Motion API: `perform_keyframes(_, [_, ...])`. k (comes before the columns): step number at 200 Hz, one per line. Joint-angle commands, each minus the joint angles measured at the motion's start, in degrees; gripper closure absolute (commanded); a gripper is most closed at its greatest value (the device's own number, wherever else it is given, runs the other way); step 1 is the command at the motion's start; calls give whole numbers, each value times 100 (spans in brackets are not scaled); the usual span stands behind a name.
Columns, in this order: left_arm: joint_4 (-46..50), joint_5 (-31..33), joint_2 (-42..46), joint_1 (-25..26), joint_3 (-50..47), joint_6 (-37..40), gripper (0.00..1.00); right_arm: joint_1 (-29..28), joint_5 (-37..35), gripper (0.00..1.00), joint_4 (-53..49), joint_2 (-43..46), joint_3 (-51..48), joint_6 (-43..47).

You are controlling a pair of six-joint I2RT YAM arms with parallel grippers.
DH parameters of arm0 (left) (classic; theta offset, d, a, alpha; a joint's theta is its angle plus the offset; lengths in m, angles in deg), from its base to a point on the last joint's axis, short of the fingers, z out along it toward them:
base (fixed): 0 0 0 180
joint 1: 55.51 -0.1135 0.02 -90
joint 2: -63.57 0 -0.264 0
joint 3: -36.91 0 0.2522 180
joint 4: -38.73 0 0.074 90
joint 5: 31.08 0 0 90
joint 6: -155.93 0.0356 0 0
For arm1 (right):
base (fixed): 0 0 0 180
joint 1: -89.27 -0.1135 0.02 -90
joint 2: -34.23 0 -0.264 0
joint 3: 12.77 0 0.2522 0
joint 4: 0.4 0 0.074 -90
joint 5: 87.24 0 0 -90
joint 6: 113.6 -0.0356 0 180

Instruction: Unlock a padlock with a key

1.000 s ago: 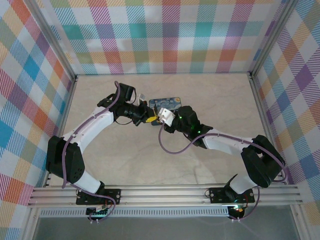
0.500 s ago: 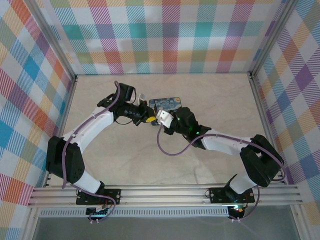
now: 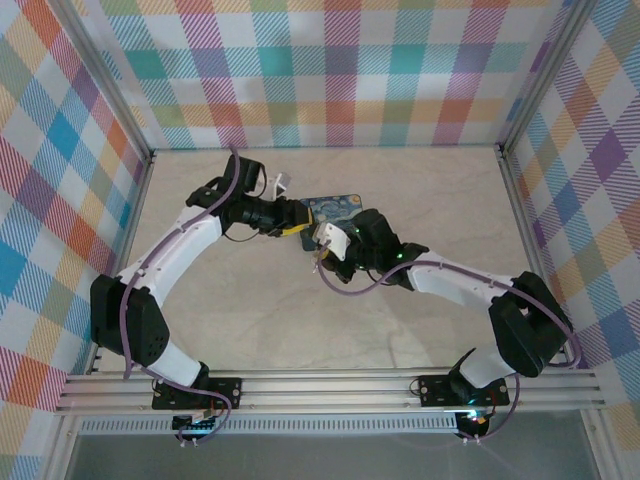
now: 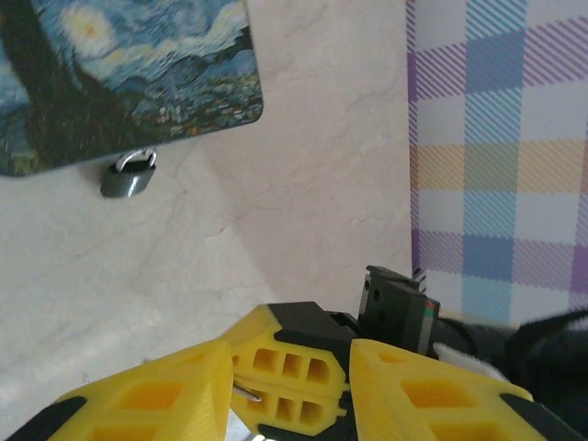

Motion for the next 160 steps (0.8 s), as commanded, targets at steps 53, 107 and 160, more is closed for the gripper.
perform_keyframes(53, [100,-1532,154,72,-574,2806,68,471,2803,100,-1788,51,540,-1195])
perform_keyframes(107, [115,-1423,-17,247,-650,2683,69,606,2844,100,-1958,39,675,-1361])
perform_keyframes(160, [-49,-1430,171,539,-774,2549,70,625,3096,100,-2093,-226,974,-1357])
